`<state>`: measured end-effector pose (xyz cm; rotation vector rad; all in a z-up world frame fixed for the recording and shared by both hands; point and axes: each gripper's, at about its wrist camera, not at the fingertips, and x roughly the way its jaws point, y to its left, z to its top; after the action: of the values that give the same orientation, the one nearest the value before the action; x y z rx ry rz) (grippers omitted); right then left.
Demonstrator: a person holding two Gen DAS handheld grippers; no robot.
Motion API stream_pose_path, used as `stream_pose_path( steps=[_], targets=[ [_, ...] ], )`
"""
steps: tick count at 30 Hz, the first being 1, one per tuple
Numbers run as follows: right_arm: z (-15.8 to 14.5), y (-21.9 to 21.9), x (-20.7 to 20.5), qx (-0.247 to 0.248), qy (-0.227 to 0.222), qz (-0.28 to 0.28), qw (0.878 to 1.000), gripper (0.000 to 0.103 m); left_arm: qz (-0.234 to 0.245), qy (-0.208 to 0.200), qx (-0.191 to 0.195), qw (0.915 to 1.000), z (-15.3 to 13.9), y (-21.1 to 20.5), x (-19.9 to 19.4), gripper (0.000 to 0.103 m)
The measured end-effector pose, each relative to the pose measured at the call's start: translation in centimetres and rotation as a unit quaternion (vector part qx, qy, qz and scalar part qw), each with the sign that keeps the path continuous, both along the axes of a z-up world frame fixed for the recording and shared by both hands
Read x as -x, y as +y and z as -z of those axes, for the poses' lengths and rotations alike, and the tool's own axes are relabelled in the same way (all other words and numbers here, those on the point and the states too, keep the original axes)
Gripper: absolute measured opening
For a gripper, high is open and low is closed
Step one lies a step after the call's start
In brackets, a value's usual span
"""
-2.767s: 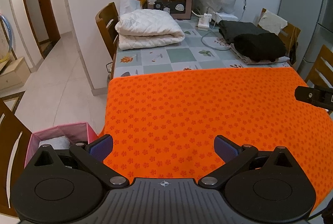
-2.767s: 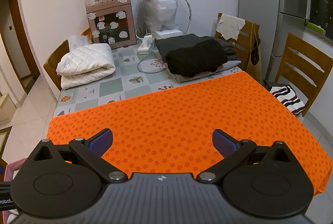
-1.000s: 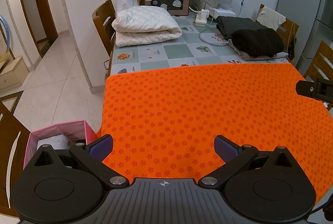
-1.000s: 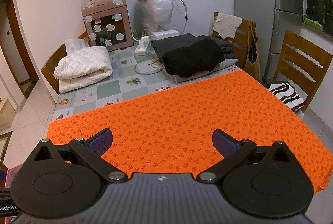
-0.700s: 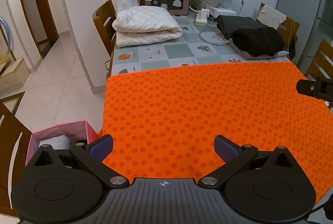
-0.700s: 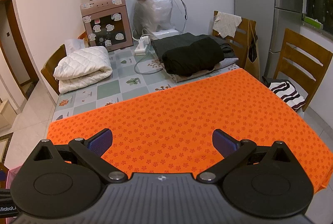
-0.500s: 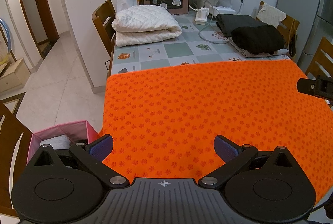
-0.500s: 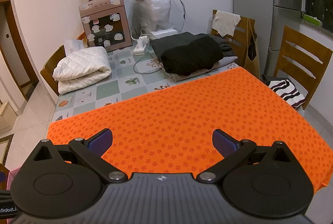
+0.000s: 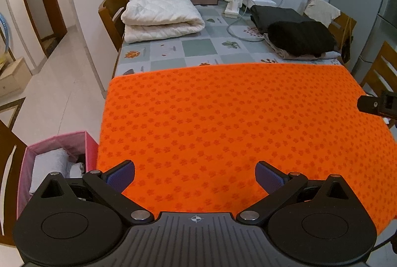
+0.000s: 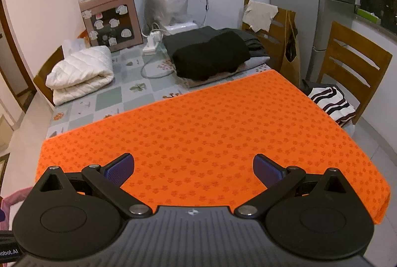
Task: Fold clothes
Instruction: 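Reach the right tool to the dark grey clothes stack and grasp the top garment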
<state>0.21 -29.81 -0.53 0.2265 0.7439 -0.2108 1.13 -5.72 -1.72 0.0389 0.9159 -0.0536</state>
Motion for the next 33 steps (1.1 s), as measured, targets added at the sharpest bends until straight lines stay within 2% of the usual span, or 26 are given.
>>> stream_pose_path(
  steps=[4, 10, 14, 18, 27, 33],
  targets=[
    [0.2, -3.2, -2.0, -0.001, 0.008, -0.019, 1.0, 0.103, -0.024, 0.001, 0.002, 0.9997, 0.2, -2.6, -0.9, 0.103],
    [1.0, -10.4, -6.2, -0.016, 0.013, -0.036, 0.999, 0.1, -0.058, 0.02, 0.001, 0.9981, 0.9, -6.9, -2.4, 0.102],
    [1.9, -15.2, -9.3, -0.017, 0.013, -0.051, 0.998, 0.099, -0.08, 0.036, -0.005, 0.9961, 1.6, -10.0, -3.3, 0.096],
    [2.3, -20.1, -12.9, -0.014, 0.01, -0.063, 0.998, 0.092, -0.108, 0.039, -0.011, 0.9933, 1.8, -12.6, -4.2, 0.095],
    [3.5, -29.7, -22.7, 0.003, 0.0, -0.066, 0.998, 0.083, -0.109, 0.023, -0.036, 0.9931, 0.9, -17.2, -6.8, 0.095],
    [5.8, -33.6, -30.8, 0.011, 0.007, -0.063, 0.998, 0.078, -0.098, 0.027, -0.054, 0.9933, 1.1, -19.4, -8.8, 0.094]
  ],
)
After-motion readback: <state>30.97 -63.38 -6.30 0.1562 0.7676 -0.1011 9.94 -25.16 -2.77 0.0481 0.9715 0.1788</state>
